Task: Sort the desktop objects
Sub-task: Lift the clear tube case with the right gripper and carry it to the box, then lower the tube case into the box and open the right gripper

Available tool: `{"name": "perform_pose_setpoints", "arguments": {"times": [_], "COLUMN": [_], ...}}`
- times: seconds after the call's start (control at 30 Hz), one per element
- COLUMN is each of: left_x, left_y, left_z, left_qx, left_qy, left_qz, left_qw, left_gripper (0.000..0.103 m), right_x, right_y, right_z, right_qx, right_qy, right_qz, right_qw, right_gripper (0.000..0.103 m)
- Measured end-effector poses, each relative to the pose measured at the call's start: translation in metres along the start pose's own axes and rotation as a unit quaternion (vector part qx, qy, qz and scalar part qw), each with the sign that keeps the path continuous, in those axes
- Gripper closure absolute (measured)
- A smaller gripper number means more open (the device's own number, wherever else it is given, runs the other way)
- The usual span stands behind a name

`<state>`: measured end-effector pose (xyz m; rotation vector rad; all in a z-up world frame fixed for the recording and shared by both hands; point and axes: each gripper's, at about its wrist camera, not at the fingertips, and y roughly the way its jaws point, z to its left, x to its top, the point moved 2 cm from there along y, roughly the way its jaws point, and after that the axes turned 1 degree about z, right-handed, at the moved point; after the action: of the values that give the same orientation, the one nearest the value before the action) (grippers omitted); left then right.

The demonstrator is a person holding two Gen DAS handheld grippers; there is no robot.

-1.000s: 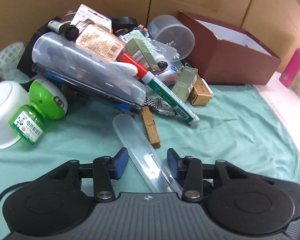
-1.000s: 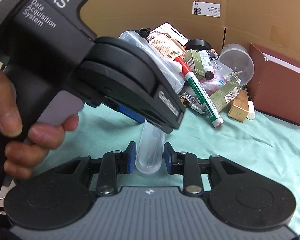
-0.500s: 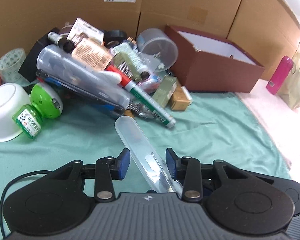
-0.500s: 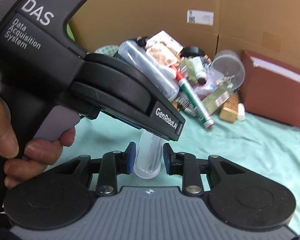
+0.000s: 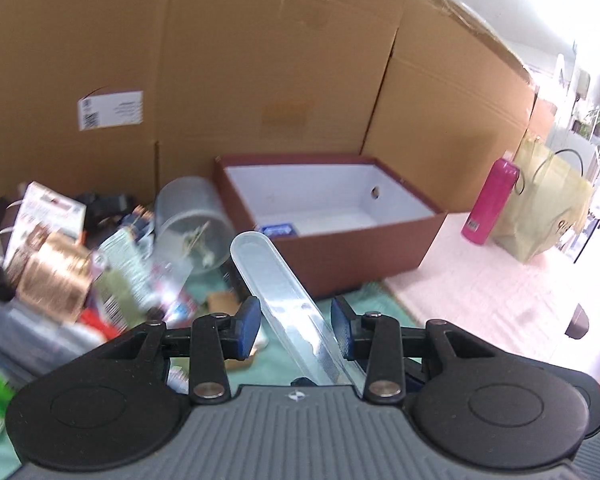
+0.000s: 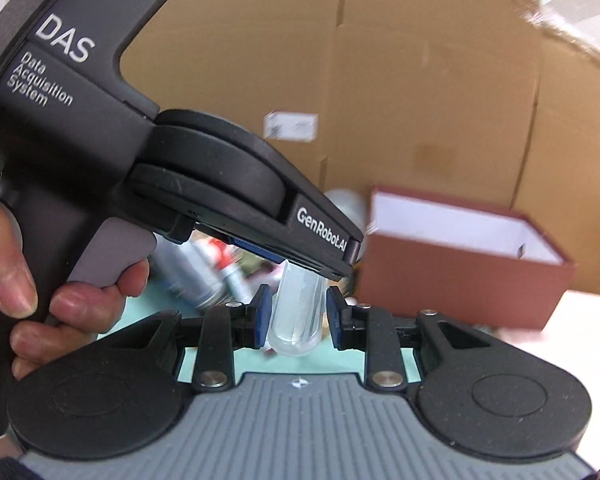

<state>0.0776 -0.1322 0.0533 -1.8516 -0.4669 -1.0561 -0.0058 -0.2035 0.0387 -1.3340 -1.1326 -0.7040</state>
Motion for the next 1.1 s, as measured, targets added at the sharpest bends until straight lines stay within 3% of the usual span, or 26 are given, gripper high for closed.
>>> {"name": "perform_pose_setpoints", "arguments": {"times": [0.23,0.53,0.83,1.1], "left_x": [0.048,0.089,0.110,0.103], "left_y": [0.045,0.118,0.179,0.218], "left_z": [-0.020,-0.037,-0.024,-0.007], "left_qx": [-0.026,-0.037,-0.034,-0.031], "left_qy": [0.002,0.013,-0.001,-0.021], "left_qz": [-0.026,-0.018,0.010,0.059], "left_qw": [0.9993,0.9991,0.9994,0.9976], "left_gripper": [0.063,0.064,0.064,0.064], "right_x": [0.029,0.046,0.049,0.039], "right_y": [0.031,0.085,0.145,0.192], "right_z": [-0.052,-0.123,-0.166,-0.178], "right_qx": [-0.037,-0.051,-0.039,-0.026], "right_qy": [-0.011,0.016,0.037,0.056], "right_qz": [-0.012,-0.007,0.013,0.060], "right_qw": [0.999,0.999,0.998,0.996], "right_gripper": [0.075,0.075,0.075,0.075]}}
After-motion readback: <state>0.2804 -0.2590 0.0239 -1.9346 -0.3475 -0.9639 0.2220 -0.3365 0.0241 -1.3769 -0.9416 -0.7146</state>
